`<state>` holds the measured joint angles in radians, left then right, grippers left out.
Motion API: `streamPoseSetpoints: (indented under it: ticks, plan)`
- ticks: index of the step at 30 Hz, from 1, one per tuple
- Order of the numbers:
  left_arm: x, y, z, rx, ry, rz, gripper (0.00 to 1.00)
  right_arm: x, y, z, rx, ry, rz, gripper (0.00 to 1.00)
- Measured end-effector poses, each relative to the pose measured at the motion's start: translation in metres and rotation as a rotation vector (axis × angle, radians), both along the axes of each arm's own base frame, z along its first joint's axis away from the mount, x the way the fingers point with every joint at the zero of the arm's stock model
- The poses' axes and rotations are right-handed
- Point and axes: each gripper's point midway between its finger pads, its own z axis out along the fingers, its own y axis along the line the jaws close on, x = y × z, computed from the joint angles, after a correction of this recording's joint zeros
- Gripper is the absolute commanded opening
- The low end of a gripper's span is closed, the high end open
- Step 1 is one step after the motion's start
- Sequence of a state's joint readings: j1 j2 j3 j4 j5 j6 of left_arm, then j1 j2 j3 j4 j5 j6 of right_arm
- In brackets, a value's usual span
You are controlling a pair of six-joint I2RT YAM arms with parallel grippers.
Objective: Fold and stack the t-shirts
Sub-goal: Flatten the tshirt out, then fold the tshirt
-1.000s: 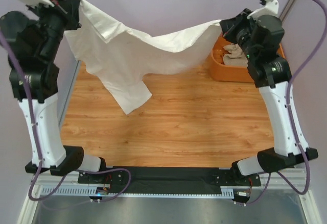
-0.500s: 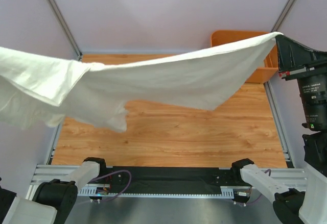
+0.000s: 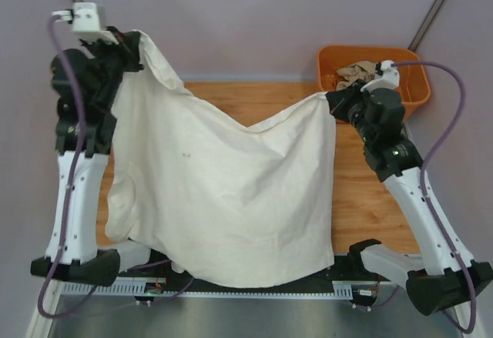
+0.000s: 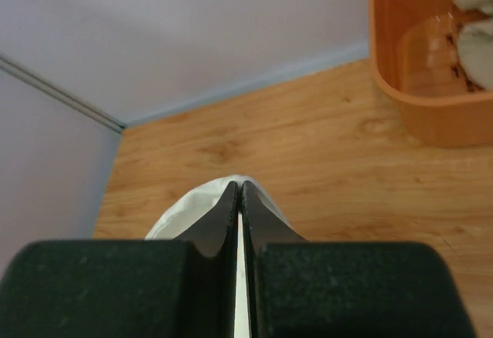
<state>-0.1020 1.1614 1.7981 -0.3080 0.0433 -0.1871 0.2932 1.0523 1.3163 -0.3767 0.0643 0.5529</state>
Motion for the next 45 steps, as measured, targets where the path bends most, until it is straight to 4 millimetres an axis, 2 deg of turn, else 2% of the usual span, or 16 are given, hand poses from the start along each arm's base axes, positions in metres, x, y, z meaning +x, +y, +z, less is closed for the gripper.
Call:
streamPoseSetpoints:
  ticks: [2,4,7,9,10,12,14,17,22,24,27,30,34,38,41,45]
  plan:
    - [0.061,-0.006,-0.072,0.029,0.163,0.001,0.00,0.020,-0.001,-0.057,-0.043,0.099,-0.035,0.00]
    - [0.119,-0.012,-0.161,0.050,0.356,-0.012,0.00,0.038,-0.007,-0.121,-0.103,0.204,-0.084,0.00]
    - [0.181,-0.024,-0.281,0.062,0.603,-0.057,0.00,0.055,-0.022,-0.195,-0.189,0.328,-0.159,0.00]
    - [0.215,-0.031,-0.349,0.050,0.733,-0.088,0.00,0.063,-0.036,-0.229,-0.220,0.387,-0.206,0.00]
    - [0.229,-0.035,-0.370,0.043,0.765,-0.102,0.00,0.067,-0.045,-0.244,-0.231,0.419,-0.231,0.00]
    - [0.256,-0.045,-0.415,0.019,0.835,-0.141,0.00,0.076,-0.064,-0.263,-0.241,0.452,-0.284,0.00]
    - [0.276,-0.053,-0.435,-0.008,0.858,-0.169,0.00,0.083,-0.080,-0.272,-0.245,0.466,-0.321,0.00]
    - [0.298,-0.061,-0.436,-0.044,0.839,-0.199,0.00,0.091,-0.096,-0.278,-0.250,0.476,-0.357,0.00]
    - [0.314,-0.070,-0.394,-0.079,0.740,-0.241,0.00,0.109,-0.100,-0.278,-0.266,0.475,-0.357,0.00]
    - [0.317,-0.073,-0.384,-0.090,0.709,-0.253,0.00,0.116,-0.101,-0.276,-0.270,0.473,-0.355,0.00]
    - [0.313,-0.074,-0.389,-0.111,0.727,-0.256,0.00,0.121,-0.107,-0.275,-0.275,0.476,-0.363,0.00]
    - [0.304,-0.073,-0.405,-0.120,0.780,-0.251,0.00,0.125,-0.115,-0.271,-0.277,0.474,-0.374,0.00]
    - [0.275,-0.071,-0.418,-0.126,0.873,-0.246,0.00,0.127,-0.124,-0.269,-0.285,0.497,-0.375,0.00]
    - [0.249,-0.069,-0.398,-0.137,0.914,-0.249,0.00,0.125,-0.127,-0.266,-0.292,0.533,-0.363,0.00]
    - [0.225,-0.069,-0.367,-0.160,0.916,-0.254,0.00,0.121,-0.126,-0.264,-0.291,0.566,-0.346,0.00]
    - [0.192,-0.066,-0.340,-0.197,0.937,-0.246,0.00,0.108,-0.122,-0.275,-0.274,0.637,-0.322,0.00]
